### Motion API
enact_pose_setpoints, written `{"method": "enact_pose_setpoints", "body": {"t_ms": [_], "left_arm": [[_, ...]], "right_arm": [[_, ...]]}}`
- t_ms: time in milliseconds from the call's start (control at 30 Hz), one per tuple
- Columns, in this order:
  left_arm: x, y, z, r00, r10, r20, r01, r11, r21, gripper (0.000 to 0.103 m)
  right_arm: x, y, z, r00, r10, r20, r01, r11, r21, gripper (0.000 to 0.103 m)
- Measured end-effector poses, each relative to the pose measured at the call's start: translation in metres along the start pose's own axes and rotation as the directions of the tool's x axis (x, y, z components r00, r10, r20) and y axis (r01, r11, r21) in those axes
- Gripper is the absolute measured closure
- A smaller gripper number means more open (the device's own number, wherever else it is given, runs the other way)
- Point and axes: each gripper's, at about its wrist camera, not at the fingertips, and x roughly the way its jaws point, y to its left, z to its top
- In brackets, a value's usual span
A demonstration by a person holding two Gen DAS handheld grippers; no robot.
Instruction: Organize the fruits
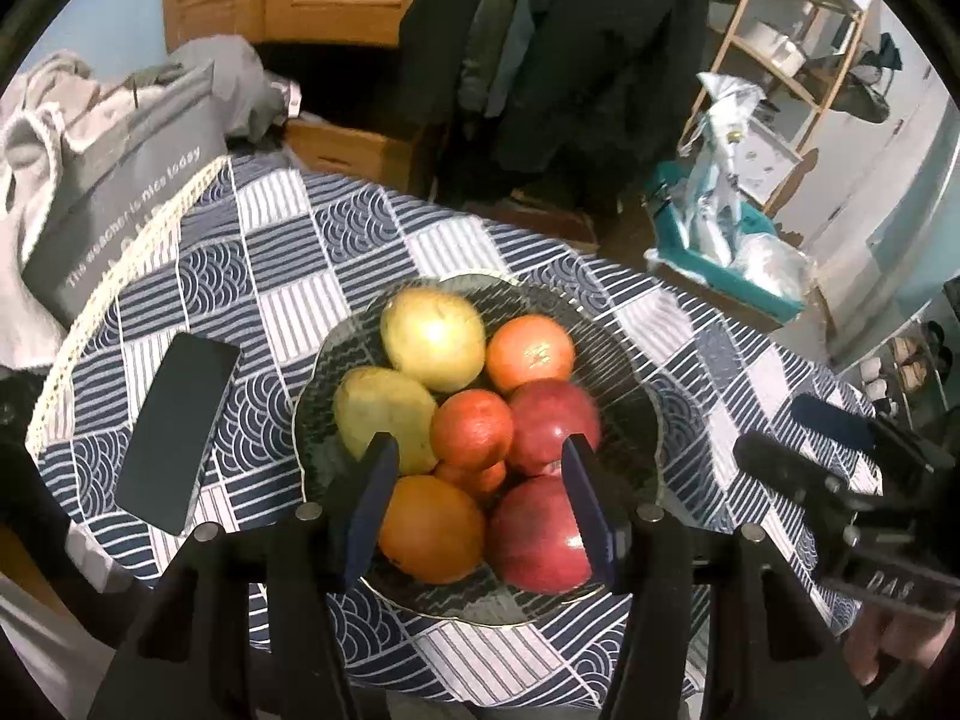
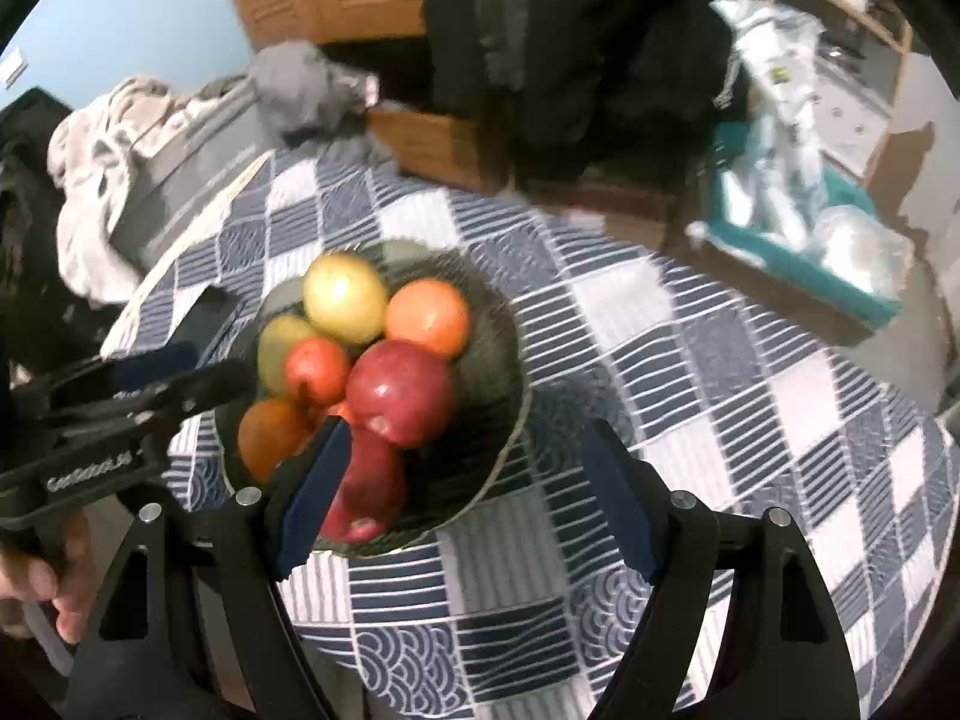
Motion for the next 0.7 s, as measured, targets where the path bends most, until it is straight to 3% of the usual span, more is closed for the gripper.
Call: {"method": "enact_pose_setpoints", "body": {"t_ms": [200, 333, 400, 533, 700], "left_arm": [[-0.027, -0.013, 0.003, 0.997, 0.000, 0.081, -0.003, 0.999, 0.044, 0.036], [-0.041, -0.021, 0.004, 0.994, -0.015, 0.106, 0.008, 0.998, 0.065, 0.036], [-0.050, -0.024, 0.005, 0.992, -0.025, 0.124, 0.016, 0.998, 0.068, 0.031], [-0.069, -0.030, 0.006, 0.982, 0.003, 0.190, -0.018, 0.997, 0.081, 0.024], [-0.083, -0.035, 0.007, 0.977, -0.002, 0.214, -0.018, 0.996, 0.089, 0.023]], "right_arm": [[-0.036, -0.003, 0.009, 0.992, -0.076, 0.102, 0.076, 0.997, -0.003, 0.023], [-0.059, -0.008, 0.012, 0.984, -0.091, 0.154, 0.088, 0.996, 0.027, 0.023], [-0.067, -0.010, 0.013, 0.980, -0.095, 0.172, 0.090, 0.995, 0.037, 0.023], [-0.085, -0.015, 0.012, 0.973, -0.103, 0.205, 0.093, 0.994, 0.061, 0.023], [-0.107, -0.022, 0.008, 0.964, -0.116, 0.240, 0.099, 0.992, 0.081, 0.023]]}}
